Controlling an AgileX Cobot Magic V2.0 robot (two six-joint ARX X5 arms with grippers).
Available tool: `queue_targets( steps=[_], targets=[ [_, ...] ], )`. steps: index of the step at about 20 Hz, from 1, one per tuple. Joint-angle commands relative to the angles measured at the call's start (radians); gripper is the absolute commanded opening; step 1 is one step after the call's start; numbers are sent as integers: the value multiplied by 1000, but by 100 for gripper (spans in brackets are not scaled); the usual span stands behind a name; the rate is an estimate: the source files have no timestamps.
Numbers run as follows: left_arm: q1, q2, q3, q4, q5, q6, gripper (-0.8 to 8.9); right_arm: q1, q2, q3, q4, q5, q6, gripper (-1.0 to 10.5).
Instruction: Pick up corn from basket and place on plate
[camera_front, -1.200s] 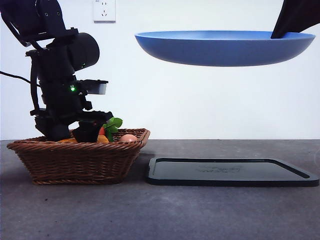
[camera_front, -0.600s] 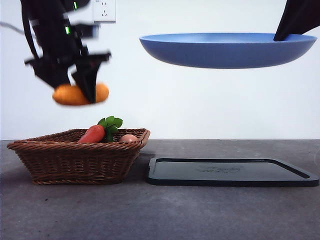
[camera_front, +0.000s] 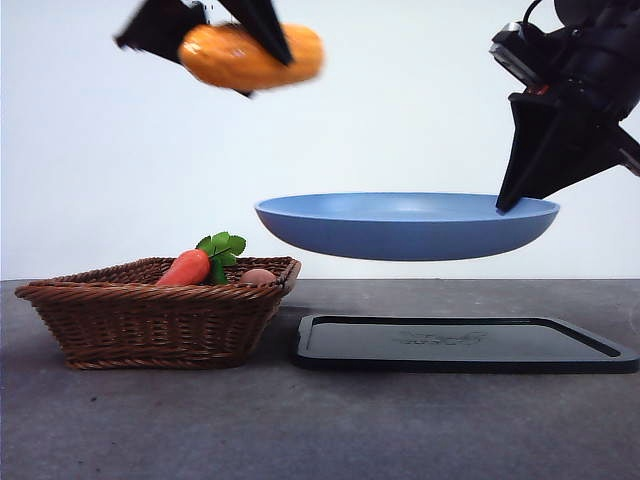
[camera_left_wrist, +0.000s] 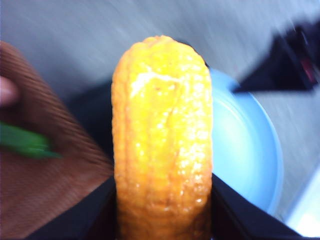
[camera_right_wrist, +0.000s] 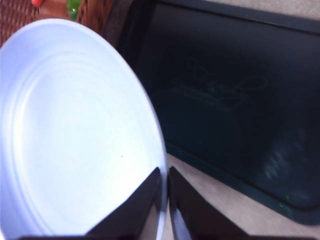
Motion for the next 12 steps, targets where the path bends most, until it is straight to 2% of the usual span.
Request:
queue_targets(
  steps=[1,10,12],
  targets=[
    [-67,70,16,12,4,31,152,5,15,23,17,-41,21,1],
    [-178,246,16,51,-9,89,159,5,14,23,12,-47,17,1],
    [-180,267,16,55,-12,92,206,5,14,23,12,-56,17,1]
  ],
)
